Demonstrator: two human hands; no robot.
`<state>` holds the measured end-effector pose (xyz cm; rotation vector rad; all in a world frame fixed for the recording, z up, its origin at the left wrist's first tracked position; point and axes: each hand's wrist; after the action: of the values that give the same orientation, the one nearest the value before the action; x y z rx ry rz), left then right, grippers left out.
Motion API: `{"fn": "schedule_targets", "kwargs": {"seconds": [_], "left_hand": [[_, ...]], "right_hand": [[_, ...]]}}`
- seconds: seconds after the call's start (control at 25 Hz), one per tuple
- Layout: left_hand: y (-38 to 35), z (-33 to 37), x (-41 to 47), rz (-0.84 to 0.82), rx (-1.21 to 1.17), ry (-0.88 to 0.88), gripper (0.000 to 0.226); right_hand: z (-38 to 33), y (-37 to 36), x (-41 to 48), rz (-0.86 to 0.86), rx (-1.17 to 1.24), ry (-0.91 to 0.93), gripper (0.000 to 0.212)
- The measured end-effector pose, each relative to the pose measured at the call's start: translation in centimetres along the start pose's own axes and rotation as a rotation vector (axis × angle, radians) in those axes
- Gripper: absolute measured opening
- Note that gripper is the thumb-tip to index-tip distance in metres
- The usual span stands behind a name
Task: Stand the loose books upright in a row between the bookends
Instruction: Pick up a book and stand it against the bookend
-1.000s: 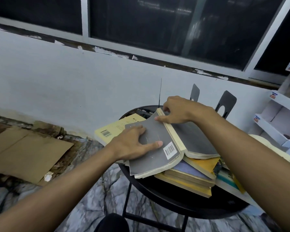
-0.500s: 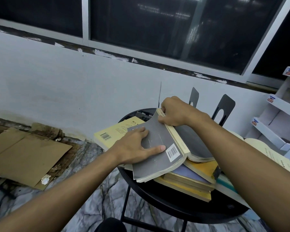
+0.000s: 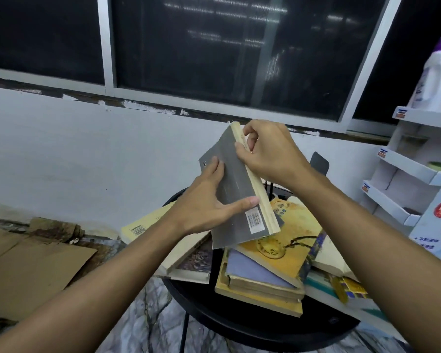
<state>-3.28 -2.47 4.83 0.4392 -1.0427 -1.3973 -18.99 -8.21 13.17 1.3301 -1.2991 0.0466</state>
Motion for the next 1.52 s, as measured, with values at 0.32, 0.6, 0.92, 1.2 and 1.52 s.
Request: {"fn": "schedule_targets", "kwargs": {"seconds": [0.32, 0.6, 0.92, 1.2, 1.52], "left_hand": [[-3.8, 3.8, 1.6, 0.062, -0.074, -0.134, 0.139], [-6.0, 4.5, 1.5, 0.101, -0.117, -0.253, 0.130], [-5.2, 3.9, 2.8, 0.043, -0.040, -0.277, 0.129], [-2.6, -0.9, 7.6, 0.156, 0.019, -0.188, 0.088], [-2.3, -6.0, 14.7, 0.062, 0.362, -0.072, 0.094]], "right_hand": [[0.9, 3.2, -5.2, 0.251, 0.187, -0.090, 0.027], [0.6, 7.1, -5.8, 0.088, 0.042, -0.225, 0.024], [0.8, 7.3, -3.6, 0.066, -0.155, -0.213, 0.024], [2.5, 4.6, -0.8, 0.145, -0.082, -0.226, 0.022], [5.5, 0.1, 3.0, 0.128, -0.096, -0.300, 0.021]]}}
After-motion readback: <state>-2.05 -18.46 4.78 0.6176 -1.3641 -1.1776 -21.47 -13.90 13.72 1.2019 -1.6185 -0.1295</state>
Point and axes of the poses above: each hand's wrist, its own x-axis towards the middle knuckle, its own y-axis out of the back of the hand, z = x × y, and after that the axes turned 11 degrees about x, right-handed
